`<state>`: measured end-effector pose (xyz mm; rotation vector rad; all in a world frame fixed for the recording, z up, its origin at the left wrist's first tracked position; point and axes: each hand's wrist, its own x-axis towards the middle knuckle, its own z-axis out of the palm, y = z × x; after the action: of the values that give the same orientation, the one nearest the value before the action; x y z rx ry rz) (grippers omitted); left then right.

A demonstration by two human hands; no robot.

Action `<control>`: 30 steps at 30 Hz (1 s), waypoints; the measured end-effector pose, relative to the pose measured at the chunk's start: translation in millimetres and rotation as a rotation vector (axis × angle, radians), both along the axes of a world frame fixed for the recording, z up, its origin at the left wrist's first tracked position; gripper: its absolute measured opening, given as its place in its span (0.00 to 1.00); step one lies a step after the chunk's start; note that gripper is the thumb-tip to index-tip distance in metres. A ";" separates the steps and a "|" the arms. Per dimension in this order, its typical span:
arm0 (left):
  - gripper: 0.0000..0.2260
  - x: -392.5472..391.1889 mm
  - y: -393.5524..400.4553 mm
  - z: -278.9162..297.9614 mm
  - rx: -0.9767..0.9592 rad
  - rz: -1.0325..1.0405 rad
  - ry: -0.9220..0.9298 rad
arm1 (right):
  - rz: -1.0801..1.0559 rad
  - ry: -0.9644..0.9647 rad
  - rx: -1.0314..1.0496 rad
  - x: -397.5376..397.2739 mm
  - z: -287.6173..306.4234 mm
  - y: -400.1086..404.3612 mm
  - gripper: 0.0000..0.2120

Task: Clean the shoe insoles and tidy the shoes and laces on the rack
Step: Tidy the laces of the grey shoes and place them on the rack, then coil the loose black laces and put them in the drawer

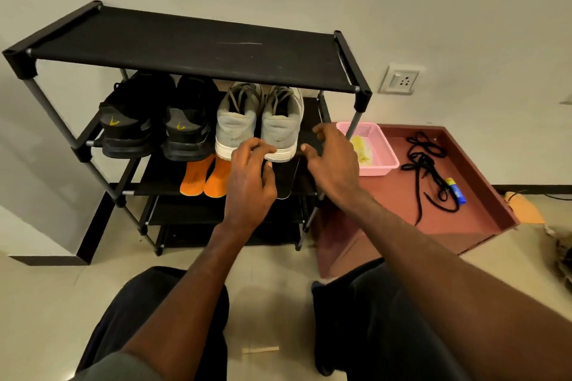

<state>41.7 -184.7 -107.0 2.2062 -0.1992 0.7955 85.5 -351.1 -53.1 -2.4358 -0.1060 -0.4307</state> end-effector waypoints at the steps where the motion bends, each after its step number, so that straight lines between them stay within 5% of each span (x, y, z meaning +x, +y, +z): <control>1: 0.12 -1.4 -5.8 -1.6 -0.004 -0.039 0.008 | -0.023 0.007 0.016 -7.3 -2.5 -9.9 0.16; 6: 0.13 -5.5 -46.2 -17.5 0.085 -0.300 0.095 | -0.129 0.097 -0.021 -35.4 -20.2 -61.1 0.06; 17: 0.17 30.0 -135.8 -72.1 0.249 -0.633 0.271 | -0.290 0.539 -0.104 -1.8 -89.4 -131.8 0.05; 26: 0.25 60.2 -212.4 -88.6 0.564 -0.694 0.293 | -0.492 0.681 -0.204 -8.2 -90.9 -199.0 0.09; 30: 0.28 43.3 -233.5 -93.1 0.753 -0.639 0.418 | -0.418 0.861 -0.327 -35.1 -103.3 -221.4 0.16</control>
<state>85.0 -418.2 -200.1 2.6731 -1.0639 -0.1420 50.5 -572.5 -156.4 -2.7425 0.7566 0.5264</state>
